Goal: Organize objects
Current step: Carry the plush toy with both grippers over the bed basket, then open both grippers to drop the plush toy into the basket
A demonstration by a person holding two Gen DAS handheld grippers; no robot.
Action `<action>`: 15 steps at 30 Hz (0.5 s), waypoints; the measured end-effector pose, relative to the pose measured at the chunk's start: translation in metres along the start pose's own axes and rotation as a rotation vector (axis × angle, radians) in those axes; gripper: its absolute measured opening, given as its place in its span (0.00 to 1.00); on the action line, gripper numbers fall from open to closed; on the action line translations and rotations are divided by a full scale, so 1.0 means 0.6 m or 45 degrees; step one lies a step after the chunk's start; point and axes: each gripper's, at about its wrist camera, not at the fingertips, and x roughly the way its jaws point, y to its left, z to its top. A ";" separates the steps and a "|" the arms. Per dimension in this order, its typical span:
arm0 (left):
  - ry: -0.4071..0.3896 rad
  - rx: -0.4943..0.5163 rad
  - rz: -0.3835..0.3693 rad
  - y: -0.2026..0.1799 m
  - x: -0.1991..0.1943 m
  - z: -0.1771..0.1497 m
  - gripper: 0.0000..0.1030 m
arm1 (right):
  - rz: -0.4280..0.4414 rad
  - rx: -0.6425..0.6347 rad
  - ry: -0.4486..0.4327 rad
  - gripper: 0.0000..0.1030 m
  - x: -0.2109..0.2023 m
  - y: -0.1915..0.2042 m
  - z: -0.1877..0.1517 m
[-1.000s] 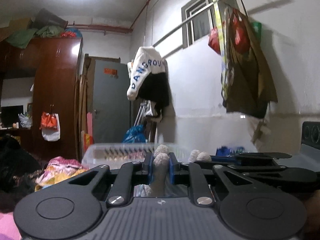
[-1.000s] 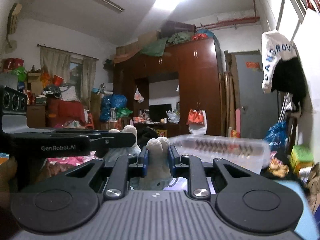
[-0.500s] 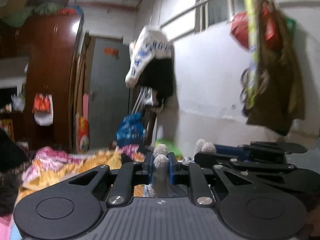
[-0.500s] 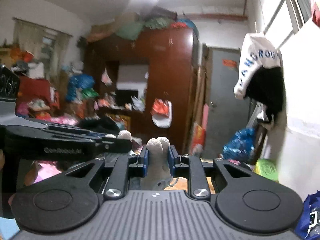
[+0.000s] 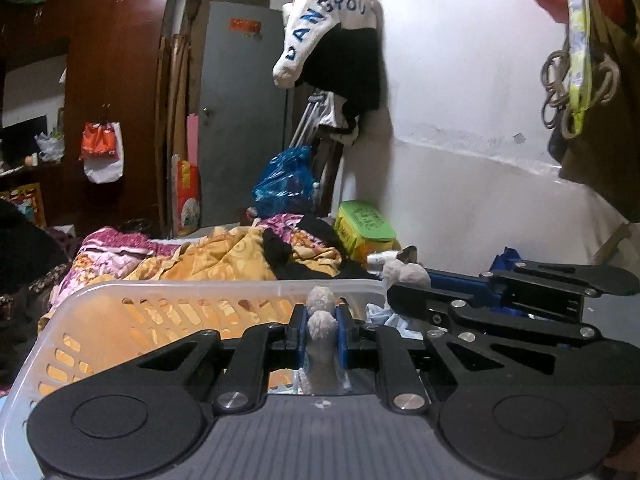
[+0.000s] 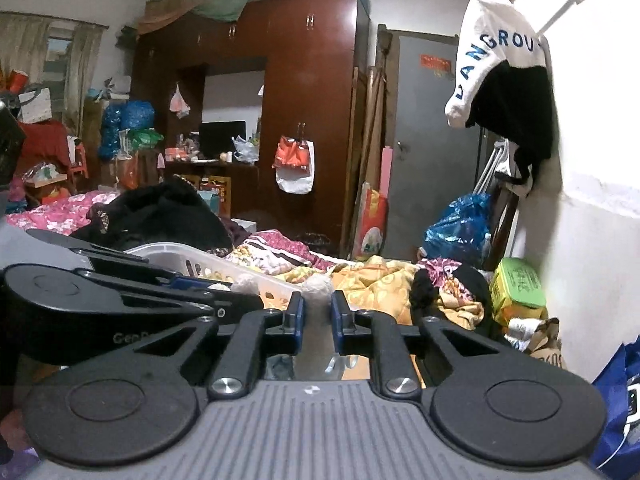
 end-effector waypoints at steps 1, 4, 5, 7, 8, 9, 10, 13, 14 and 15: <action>0.007 -0.003 0.006 0.001 0.003 0.000 0.17 | -0.001 -0.001 0.012 0.15 0.000 0.002 -0.001; 0.025 0.009 0.020 -0.001 0.009 0.001 0.17 | 0.006 0.003 0.033 0.15 0.003 -0.002 -0.002; 0.033 0.005 0.025 0.000 0.010 0.000 0.18 | 0.006 0.006 0.040 0.15 0.009 -0.006 0.000; 0.051 -0.007 0.036 0.002 0.015 0.000 0.18 | 0.008 0.012 0.061 0.15 0.014 -0.007 -0.001; 0.061 -0.010 0.039 0.002 0.018 0.000 0.18 | 0.010 0.012 0.070 0.15 0.018 -0.009 0.000; 0.071 -0.011 0.042 0.002 0.021 0.000 0.18 | 0.008 0.015 0.080 0.15 0.021 -0.010 0.001; 0.079 -0.015 0.042 0.003 0.024 -0.001 0.19 | 0.009 0.018 0.086 0.15 0.022 -0.012 0.002; 0.094 -0.038 0.033 0.010 0.027 -0.001 0.26 | 0.000 0.067 0.107 0.22 0.020 -0.021 0.007; 0.085 -0.046 0.029 0.013 0.024 -0.001 0.36 | -0.010 0.077 0.084 0.30 0.013 -0.023 0.009; 0.059 -0.059 0.033 0.019 0.016 0.000 0.40 | -0.023 0.081 0.063 0.43 0.004 -0.026 0.012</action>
